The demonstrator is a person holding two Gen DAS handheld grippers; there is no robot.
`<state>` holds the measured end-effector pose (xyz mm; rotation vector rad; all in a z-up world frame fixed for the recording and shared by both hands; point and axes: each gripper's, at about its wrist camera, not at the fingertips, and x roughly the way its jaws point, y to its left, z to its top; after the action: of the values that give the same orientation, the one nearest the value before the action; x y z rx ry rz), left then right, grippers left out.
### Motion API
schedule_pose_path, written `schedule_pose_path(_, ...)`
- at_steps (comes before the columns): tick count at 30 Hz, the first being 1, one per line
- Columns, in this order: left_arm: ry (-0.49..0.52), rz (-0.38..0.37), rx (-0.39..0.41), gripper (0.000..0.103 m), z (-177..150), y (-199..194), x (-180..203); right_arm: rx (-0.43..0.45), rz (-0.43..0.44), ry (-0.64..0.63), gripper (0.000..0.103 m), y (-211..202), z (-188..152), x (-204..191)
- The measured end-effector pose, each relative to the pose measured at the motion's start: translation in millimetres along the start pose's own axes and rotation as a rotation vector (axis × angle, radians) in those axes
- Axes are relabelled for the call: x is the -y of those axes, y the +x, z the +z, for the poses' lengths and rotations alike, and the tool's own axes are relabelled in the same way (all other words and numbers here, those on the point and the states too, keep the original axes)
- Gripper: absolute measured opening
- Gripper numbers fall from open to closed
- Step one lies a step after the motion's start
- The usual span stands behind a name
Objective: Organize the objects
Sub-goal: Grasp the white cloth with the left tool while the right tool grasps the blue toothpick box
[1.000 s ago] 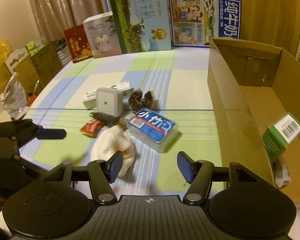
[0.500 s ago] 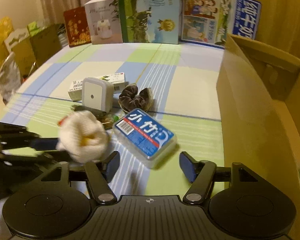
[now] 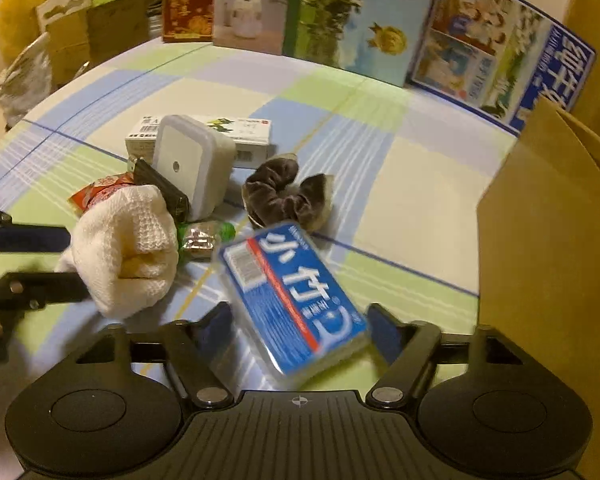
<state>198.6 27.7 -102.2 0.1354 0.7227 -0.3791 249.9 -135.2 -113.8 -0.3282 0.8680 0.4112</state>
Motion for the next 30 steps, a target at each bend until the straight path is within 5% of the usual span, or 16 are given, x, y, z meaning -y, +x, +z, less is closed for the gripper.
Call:
schedule_pose_path(14, 0.329, 0.046, 0.004, 0.049, 3.2, 30.2, 35.3, -0.031, -0.023, 0.186, 0.063, -41.4, -32.5, 1.4)
schedule_pose_path(20, 0.337, 0.078, -0.024, 0.024, 4.9, 24.2, 42.4, -0.016, -0.032, 0.191, 0.063, -52.8, -44.6, -6.2)
schedule_pose_path(27, 0.079, -0.003, -0.075, 0.022, -3.0, -19.2, 42.7, -0.013, 0.018, 0.165, 0.063, -76.2, -67.9, -21.6)
schedule_pose_path(30, -0.056, -0.041, -0.084, 0.022, -9.3, -34.5, 37.2, -0.011, 0.025, 0.099, 0.073, -76.6, -71.8, -29.2)
